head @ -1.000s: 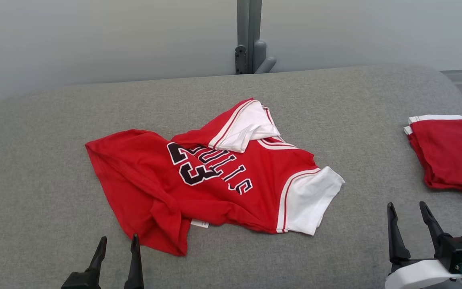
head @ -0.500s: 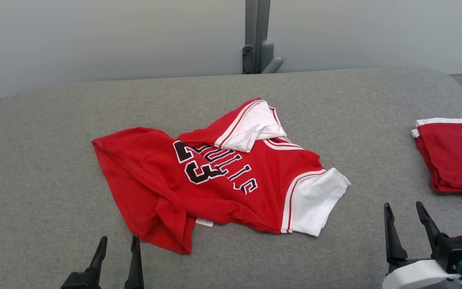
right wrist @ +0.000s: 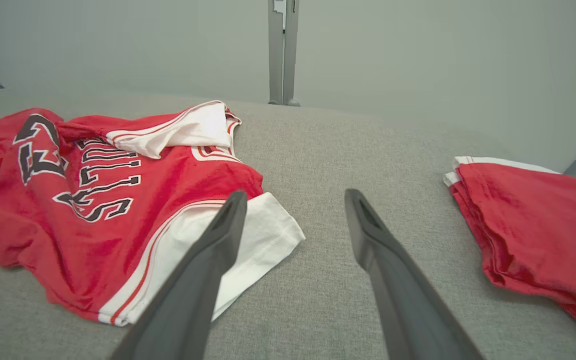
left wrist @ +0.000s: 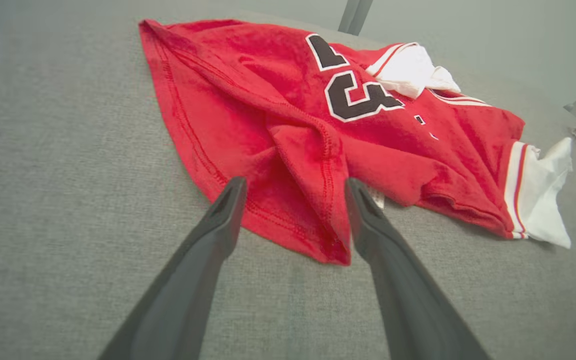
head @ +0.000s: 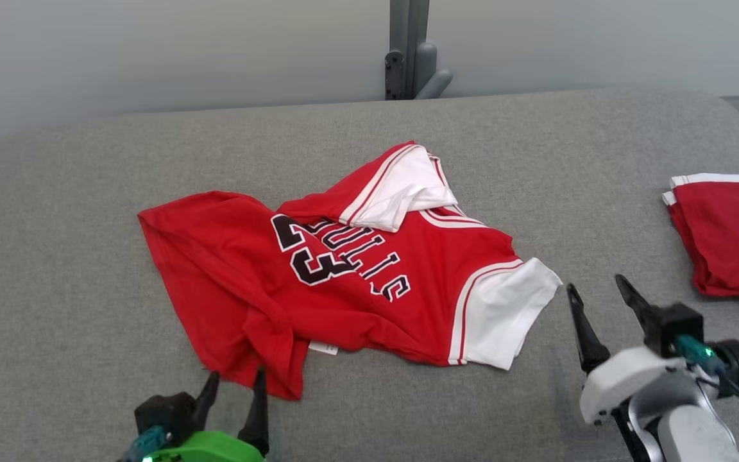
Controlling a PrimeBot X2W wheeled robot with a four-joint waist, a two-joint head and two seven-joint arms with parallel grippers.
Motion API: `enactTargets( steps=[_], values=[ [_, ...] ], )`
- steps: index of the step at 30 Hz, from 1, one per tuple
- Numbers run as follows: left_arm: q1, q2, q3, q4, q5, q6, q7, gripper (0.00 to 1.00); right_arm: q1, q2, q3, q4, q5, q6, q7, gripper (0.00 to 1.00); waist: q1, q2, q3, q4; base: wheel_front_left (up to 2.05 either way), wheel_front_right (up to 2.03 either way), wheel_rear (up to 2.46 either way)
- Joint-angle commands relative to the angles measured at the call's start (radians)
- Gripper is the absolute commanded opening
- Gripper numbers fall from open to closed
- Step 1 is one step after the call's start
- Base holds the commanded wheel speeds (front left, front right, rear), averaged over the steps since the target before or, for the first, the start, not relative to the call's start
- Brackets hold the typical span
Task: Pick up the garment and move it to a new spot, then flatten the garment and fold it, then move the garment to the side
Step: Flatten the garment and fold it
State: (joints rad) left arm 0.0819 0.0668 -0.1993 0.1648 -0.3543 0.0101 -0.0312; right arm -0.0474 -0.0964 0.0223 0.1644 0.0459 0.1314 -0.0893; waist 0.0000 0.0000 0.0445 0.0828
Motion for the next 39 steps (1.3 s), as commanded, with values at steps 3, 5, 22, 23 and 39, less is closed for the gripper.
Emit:
enactTargets(
  steps=[3, 5, 22, 23, 39],
  values=[
    [-0.028, -0.006, -0.026, -0.014, -0.059, 0.012, 0.12, 1.0, -0.091, -0.066, 0.089, 0.031, 0.0, -0.001, 0.164, 1.0, 0.0, 0.0, 0.073, -0.018, 0.0, 0.0, 0.0],
    [-0.039, -0.007, -0.052, -0.007, -0.05, 0.023, 0.18, 1.0, -0.153, -0.1, 0.151, 0.055, 0.03, -0.002, 0.243, 1.0, 0.0, 0.0, 0.099, -0.021, 0.0, 0.0, 0.0],
    [-0.127, -0.013, -0.105, 0.078, -0.113, 0.052, 0.201, 1.0, -0.305, -0.21, 0.306, 0.168, 0.107, -0.002, 0.331, 1.0, 0.0, 0.0, 0.214, 0.013, 0.0, 0.0, 0.0],
    [-0.133, -0.013, -0.106, 0.084, -0.115, 0.052, 0.196, 1.0, -0.308, -0.211, 0.308, 0.17, 0.108, -0.002, 0.329, 1.0, 0.0, 0.0, 0.216, 0.012, 0.0, 0.0, 0.0],
    [-0.195, -0.016, -0.134, 0.188, -0.153, 0.021, 0.178, 0.0, -0.357, -0.235, 0.316, 0.208, 0.12, -0.002, 0.309, 1.0, 0.0, 0.0, 0.247, 0.012, 0.0, 0.0, 0.0]
  ],
)
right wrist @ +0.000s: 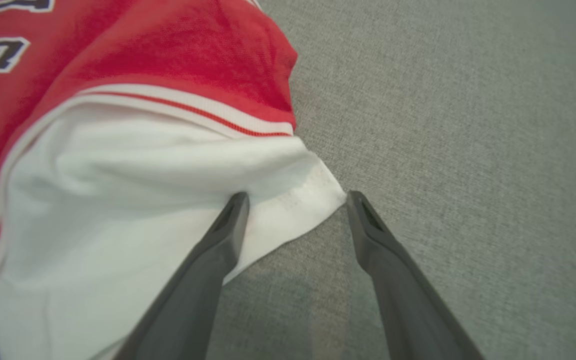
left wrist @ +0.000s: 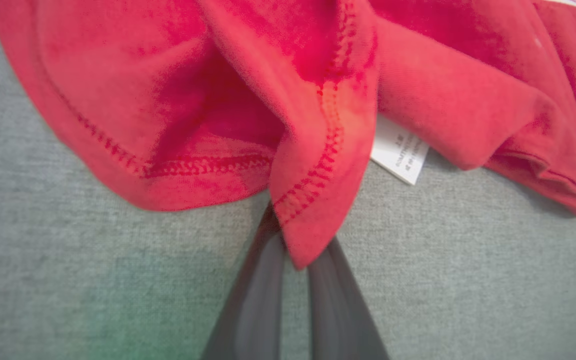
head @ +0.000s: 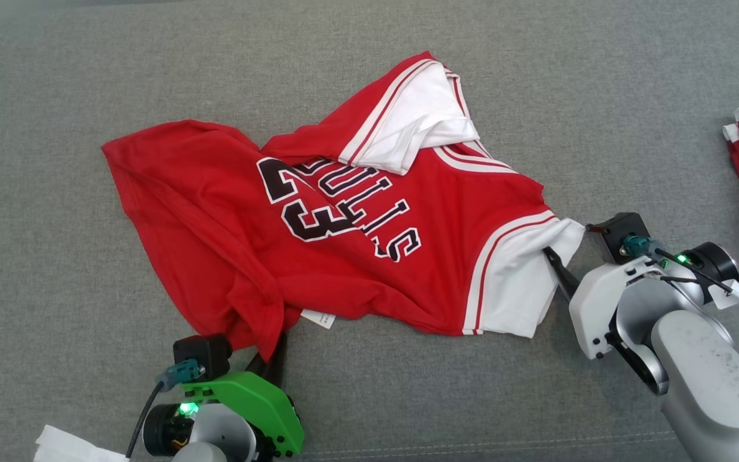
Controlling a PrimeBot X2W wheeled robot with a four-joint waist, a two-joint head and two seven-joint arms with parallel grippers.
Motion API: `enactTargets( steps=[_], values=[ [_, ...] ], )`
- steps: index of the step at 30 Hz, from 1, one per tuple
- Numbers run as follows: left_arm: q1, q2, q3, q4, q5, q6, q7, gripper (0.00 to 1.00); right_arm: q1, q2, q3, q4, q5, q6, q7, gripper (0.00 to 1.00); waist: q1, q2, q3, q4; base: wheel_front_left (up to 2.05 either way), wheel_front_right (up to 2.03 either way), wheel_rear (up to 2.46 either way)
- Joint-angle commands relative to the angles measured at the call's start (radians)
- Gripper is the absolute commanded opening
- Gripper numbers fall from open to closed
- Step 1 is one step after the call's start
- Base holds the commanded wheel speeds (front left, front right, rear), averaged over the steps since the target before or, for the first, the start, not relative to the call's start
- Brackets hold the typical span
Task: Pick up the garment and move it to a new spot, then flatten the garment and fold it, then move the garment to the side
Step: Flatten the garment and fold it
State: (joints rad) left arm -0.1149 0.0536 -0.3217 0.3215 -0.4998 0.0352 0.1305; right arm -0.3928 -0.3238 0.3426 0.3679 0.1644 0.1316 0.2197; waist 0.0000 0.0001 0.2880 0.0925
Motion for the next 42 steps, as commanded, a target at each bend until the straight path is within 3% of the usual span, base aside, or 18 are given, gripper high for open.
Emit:
enactTargets(
  steps=[1, 10, 11, 12, 13, 19, 21, 25, 27, 30, 33, 36, 37, 39, 42],
  values=[
    [-0.004, -0.003, -0.013, 0.037, -0.012, -0.007, 0.013, 0.0, -0.017, -0.01, -0.006, 0.007, 0.0, -0.002, 0.001, 1.0, 0.0, -0.0001, 0.007, 0.004, 0.0, 0.0, 0.0],
    [-0.049, -0.004, -0.033, 0.081, -0.039, -0.023, 0.002, 0.0, -0.06, -0.003, 0.005, 0.049, 0.032, -0.002, 0.054, 1.0, 0.0, -0.0001, 0.055, 0.024, 0.0, 0.0, 0.0],
    [-0.053, -0.004, -0.034, 0.085, -0.041, -0.025, 0.0, 0.0, -0.06, 0.001, 0.018, 0.056, 0.045, -0.001, 0.069, 0.94, 0.0, -0.0001, 0.06, 0.026, 0.0, 0.0, 0.0],
    [-0.056, -0.004, -0.034, 0.089, -0.042, -0.025, -0.001, 0.0, -0.06, 0.004, 0.033, 0.054, 0.06, 0.001, 0.073, 0.42, 0.0, -0.0001, 0.061, 0.027, 0.0, 0.0, 0.0],
    [-0.058, -0.003, -0.033, 0.097, -0.05, -0.029, -0.004, 0.0, -0.055, 0.007, 0.053, 0.048, 0.094, 0.003, 0.07, 0.0, 0.0, -0.0001, 0.06, 0.026, 0.0, 0.0, 0.0],
    [-0.025, 0.014, 0.017, -0.021, -0.121, -0.052, -0.006, 0.0, 0.009, 0.008, -0.056, -0.081, 0.249, -0.001, 0.023, 0.0, 0.0, -0.0001, 0.013, 0.011, 0.0, 0.0, 0.0],
    [-0.008, 0.019, 0.043, -0.136, -0.181, -0.076, 0.018, 0.0, 0.047, -0.004, -0.112, -0.184, 0.327, -0.001, 0.042, 0.0, 0.0, -0.0001, -0.003, 0.005, 0.0, 0.0, 0.0],
    [0.018, 0.096, 0.077, -0.433, -0.226, -0.073, 0.116, 0.0, 0.115, -0.024, -0.269, -0.466, 0.514, -0.001, 0.114, 0.0, 0.0, -0.0001, -0.007, -0.012, 0.0, 0.0, 0.0],
    [-0.009, 0.128, 0.108, -0.593, -0.27, -0.062, 0.181, 0.0, 0.118, 0.0, -0.384, -0.588, 0.619, -0.001, 0.165, 0.0, 0.0, -0.0001, 0.009, -0.018, 0.0, 0.0, 0.0],
    [-0.066, 0.171, 0.142, -0.724, -0.315, -0.052, 0.261, 0.0, 0.072, 0.014, -0.502, -0.674, 0.685, -0.001, 0.23, 0.0, 0.0, -0.0001, 0.042, -0.024, 0.0, 0.0, 0.0],
    [-0.201, 0.227, 0.194, -0.843, -0.379, -0.031, 0.375, 0.0, -0.059, 0.06, -0.662, -0.726, 0.737, -0.001, 0.319, 0.0, 0.0, -0.0001, 0.102, -0.032, 0.0, 0.0, 0.0],
    [-0.403, 0.27, 0.24, -0.857, -0.436, -0.003, 0.473, 0.0, -0.267, 0.107, -0.763, -0.721, 0.738, -0.001, 0.415, 0.0, 0.0, -0.0001, 0.177, -0.034, 0.0, 0.0, 0.0],
    [-0.561, 0.288, 0.265, -0.807, -0.468, 0.022, 0.523, 0.0, -0.434, 0.144, -0.802, -0.68, 0.691, -0.001, 0.475, 0.0, 0.0, -0.0001, 0.229, -0.04, 0.0, 0.0, 0.0],
    [-0.726, 0.292, 0.273, -0.723, -0.48, 0.051, 0.561, 0.0, -0.618, 0.189, -0.831, -0.611, 0.603, -0.001, 0.506, 0.0, 0.0, -0.0001, 0.287, -0.049, 0.0, 0.0, 0.0],
    [-0.965, 0.28, 0.253, -0.533, -0.453, 0.073, 0.577, 0.0, -0.885, 0.242, -0.854, -0.465, 0.427, -0.001, 0.472, 0.0, 0.0, -0.0001, 0.36, -0.058, 0.0, 0.0, 0.0]
  ],
)
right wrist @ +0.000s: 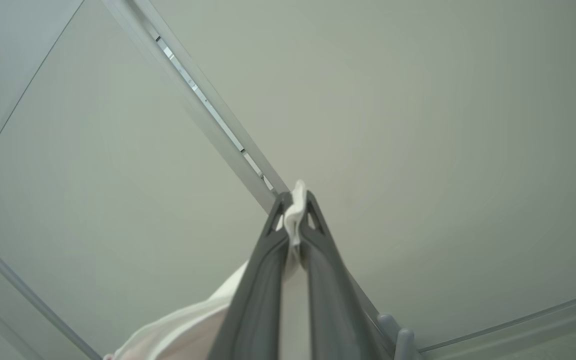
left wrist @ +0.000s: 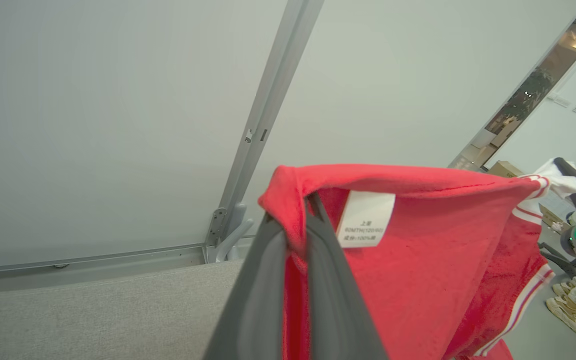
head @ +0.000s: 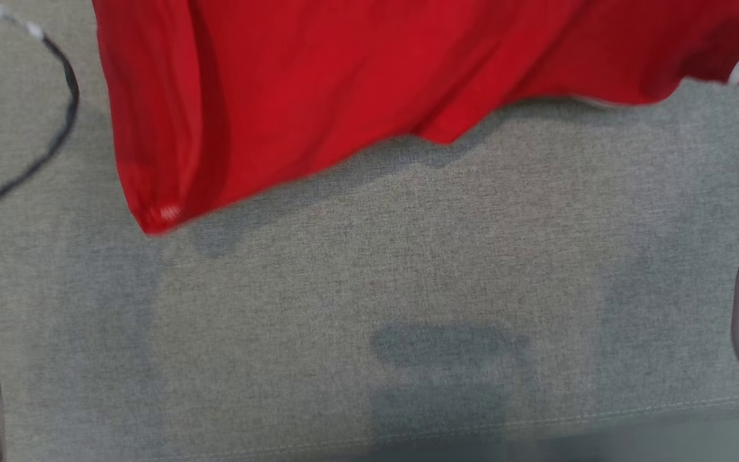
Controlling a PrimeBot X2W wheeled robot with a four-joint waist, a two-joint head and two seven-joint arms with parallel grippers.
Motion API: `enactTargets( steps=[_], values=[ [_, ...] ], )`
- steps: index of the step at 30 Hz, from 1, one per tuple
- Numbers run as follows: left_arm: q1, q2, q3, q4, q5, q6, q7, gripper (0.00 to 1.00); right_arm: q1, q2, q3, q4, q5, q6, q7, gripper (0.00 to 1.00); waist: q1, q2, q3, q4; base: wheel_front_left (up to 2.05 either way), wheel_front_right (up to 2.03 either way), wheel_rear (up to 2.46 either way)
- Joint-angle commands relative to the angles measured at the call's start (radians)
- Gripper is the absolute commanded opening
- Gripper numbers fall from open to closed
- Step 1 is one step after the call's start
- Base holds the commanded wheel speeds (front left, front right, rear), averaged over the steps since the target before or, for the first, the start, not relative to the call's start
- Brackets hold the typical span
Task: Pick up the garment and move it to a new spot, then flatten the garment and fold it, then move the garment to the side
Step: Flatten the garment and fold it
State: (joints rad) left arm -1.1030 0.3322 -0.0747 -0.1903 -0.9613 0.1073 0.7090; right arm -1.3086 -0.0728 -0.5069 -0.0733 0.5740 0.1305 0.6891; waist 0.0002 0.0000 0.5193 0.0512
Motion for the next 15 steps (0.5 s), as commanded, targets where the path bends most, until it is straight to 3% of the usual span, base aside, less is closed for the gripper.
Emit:
enactTargets(
  steps=[1, 3, 4, 9, 12, 15],
  values=[
    [-0.048, -0.004, -0.002, 0.05, 0.031, 0.005, -0.016, 0.0, -0.044, 0.001, -0.004, 0.038, -0.037, 0.0, -0.026, 0.0, -0.0002, 0.0, 0.147, -0.018, 0.0, 0.0, 0.0],
    [-0.182, -0.022, -0.018, 0.2, 0.098, 0.007, -0.084, 0.0, -0.177, 0.014, -0.011, 0.15, -0.136, 0.0, -0.12, 0.0, -0.0002, 0.0, 0.17, -0.023, 0.0, 0.0, 0.0],
    [-0.309, -0.037, -0.027, 0.344, 0.168, 0.01, -0.19, 0.0, -0.303, 0.018, -0.002, 0.265, -0.194, 0.0, -0.247, 0.0, -0.0002, 0.0, 0.191, -0.038, 0.0, 0.0, 0.0],
    [-0.542, -0.104, 0.008, 0.593, 0.24, -0.031, -0.502, 0.0, -0.539, 0.017, 0.061, 0.541, -0.16, 0.0, -0.553, 0.0, -0.0002, 0.0, 0.231, -0.063, 0.0, 0.0, 0.0],
    [-0.586, -0.107, -0.001, 0.704, 0.26, -0.086, -0.61, 0.0, -0.592, 0.022, 0.157, 0.645, -0.105, 0.0, -0.635, 0.0, -0.0002, 0.0, 0.239, -0.071, 0.0, 0.0, 0.0],
    [-0.548, -0.091, -0.01, 0.768, 0.255, -0.158, -0.662, 0.0, -0.528, 0.018, 0.269, 0.664, -0.027, 0.0, -0.654, 0.0, -0.0002, 0.0, 0.24, -0.083, 0.0, 0.0, 0.0]
  ],
)
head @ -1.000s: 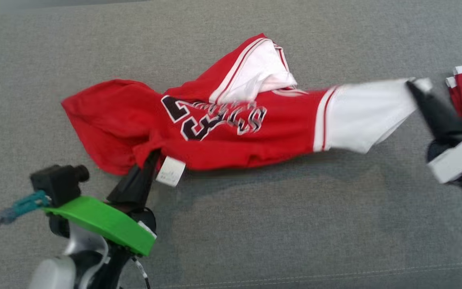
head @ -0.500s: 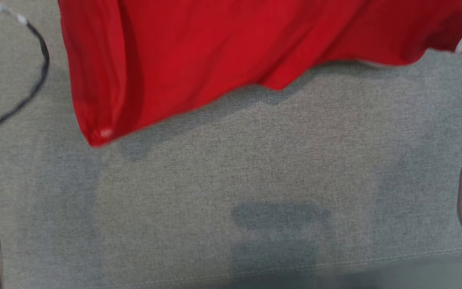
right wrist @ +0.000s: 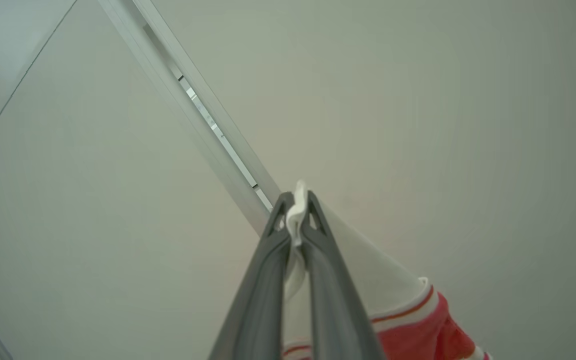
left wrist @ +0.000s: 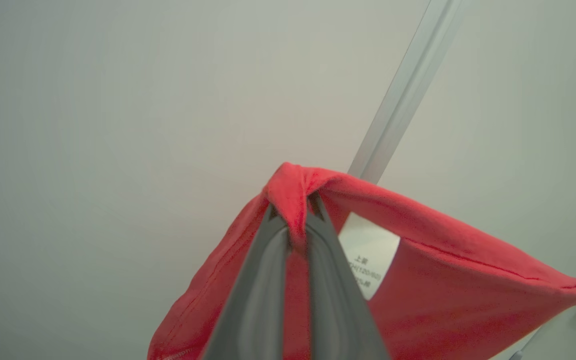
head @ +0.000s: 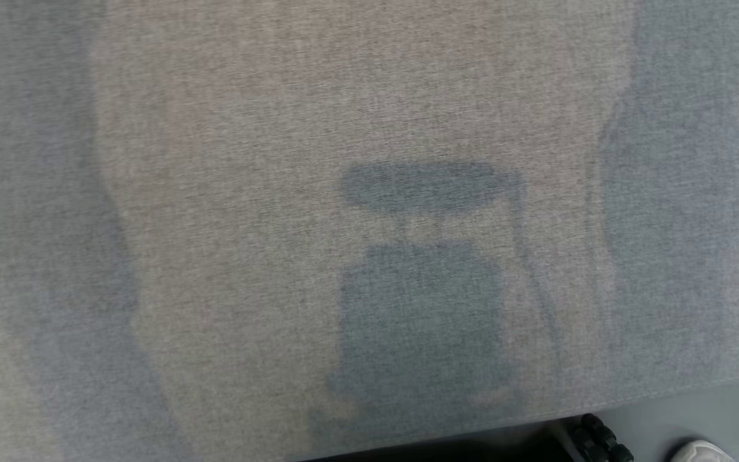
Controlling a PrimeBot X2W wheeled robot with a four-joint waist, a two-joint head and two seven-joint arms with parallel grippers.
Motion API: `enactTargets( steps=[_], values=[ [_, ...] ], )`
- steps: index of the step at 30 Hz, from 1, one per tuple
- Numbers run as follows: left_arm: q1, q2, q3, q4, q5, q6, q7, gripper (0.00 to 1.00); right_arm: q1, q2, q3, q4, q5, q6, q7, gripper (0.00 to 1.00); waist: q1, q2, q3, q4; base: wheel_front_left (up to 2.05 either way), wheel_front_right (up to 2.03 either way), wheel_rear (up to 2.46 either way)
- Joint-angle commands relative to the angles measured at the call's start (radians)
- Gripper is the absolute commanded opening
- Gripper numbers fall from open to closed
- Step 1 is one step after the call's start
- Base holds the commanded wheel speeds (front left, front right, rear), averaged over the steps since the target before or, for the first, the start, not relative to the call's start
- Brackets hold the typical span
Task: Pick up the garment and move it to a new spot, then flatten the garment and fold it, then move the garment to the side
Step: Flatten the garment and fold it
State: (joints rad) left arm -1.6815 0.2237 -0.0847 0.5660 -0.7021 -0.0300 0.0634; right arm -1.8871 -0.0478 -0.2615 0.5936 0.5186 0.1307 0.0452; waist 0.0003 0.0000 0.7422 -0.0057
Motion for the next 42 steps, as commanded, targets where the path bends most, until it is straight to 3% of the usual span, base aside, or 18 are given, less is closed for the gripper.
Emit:
enactTargets(
  steps=[1, 7, 13, 17, 19, 23, 29, 32, 37, 42],
  values=[
    [0.064, 0.032, -0.009, 0.027, 0.002, -0.042, -0.027, 0.0, 0.1, -0.007, 0.065, -0.019, 0.061, 0.0, -0.015, 0.0, -0.0003, 0.0, 0.013, -0.03, 0.0, 0.0, 0.0],
    [0.384, 0.119, -0.045, 0.033, -0.007, -0.094, -0.117, 0.0, 0.595, -0.01, 0.188, -0.241, 0.232, 0.0, -0.002, 0.0, -0.0003, 0.0, -0.06, -0.042, 0.0, 0.0, 0.0],
    [0.775, 0.133, -0.071, -0.04, -0.089, -0.098, -0.137, 0.0, 1.186, -0.018, 0.163, -0.474, 0.314, 0.0, 0.013, 0.0, -0.0003, 0.0, -0.196, -0.033, 0.0, 0.0, 0.0],
    [0.967, 0.141, -0.058, -0.125, -0.137, -0.098, -0.144, 0.0, 1.423, -0.014, 0.164, -0.566, 0.383, -0.001, 0.023, 0.0, -0.0003, 0.0, -0.274, -0.043, 0.0, 0.0, 0.0],
    [1.11, 0.148, -0.043, -0.19, -0.159, -0.089, -0.143, 0.0, 1.559, -0.013, 0.165, -0.595, 0.413, -0.001, 0.017, 0.0, -0.0003, 0.0, -0.325, -0.054, 0.0, 0.0, 0.0],
    [1.41, 0.135, -0.042, -0.351, -0.179, -0.02, -0.128, 0.0, 1.774, -0.014, 0.175, -0.63, 0.424, -0.001, 0.009, 0.0, -0.0003, 0.0, -0.422, -0.071, 0.0, 0.0, 0.0],
    [1.837, 0.064, -0.06, -0.647, -0.216, 0.129, -0.094, 0.0, 2.01, -0.059, 0.186, -0.692, 0.378, -0.001, -0.036, 0.0, -0.0003, 0.0, -0.485, -0.065, 0.0, 0.0, 0.0],
    [1.959, 0.026, -0.095, -0.774, -0.229, 0.177, -0.077, 0.0, 2.1, -0.075, 0.175, -0.742, 0.371, -0.001, -0.06, 0.0, -0.0003, 0.0, -0.49, -0.037, 0.0, 0.0, 0.0],
    [1.99, 0.001, -0.122, -0.892, -0.247, 0.225, -0.036, 0.0, 2.129, -0.065, 0.145, -0.805, 0.394, 0.0, -0.054, 0.0, -0.0003, 0.0, -0.471, -0.018, 0.0, 0.0, 0.0],
    [1.866, -0.017, -0.111, -0.915, -0.35, 0.225, 0.057, 0.0, 1.97, -0.059, 0.162, -0.752, 0.382, 0.0, 0.012, 0.0, -0.0003, 0.0, -0.413, -0.02, 0.0, 0.0, 0.0]
  ],
)
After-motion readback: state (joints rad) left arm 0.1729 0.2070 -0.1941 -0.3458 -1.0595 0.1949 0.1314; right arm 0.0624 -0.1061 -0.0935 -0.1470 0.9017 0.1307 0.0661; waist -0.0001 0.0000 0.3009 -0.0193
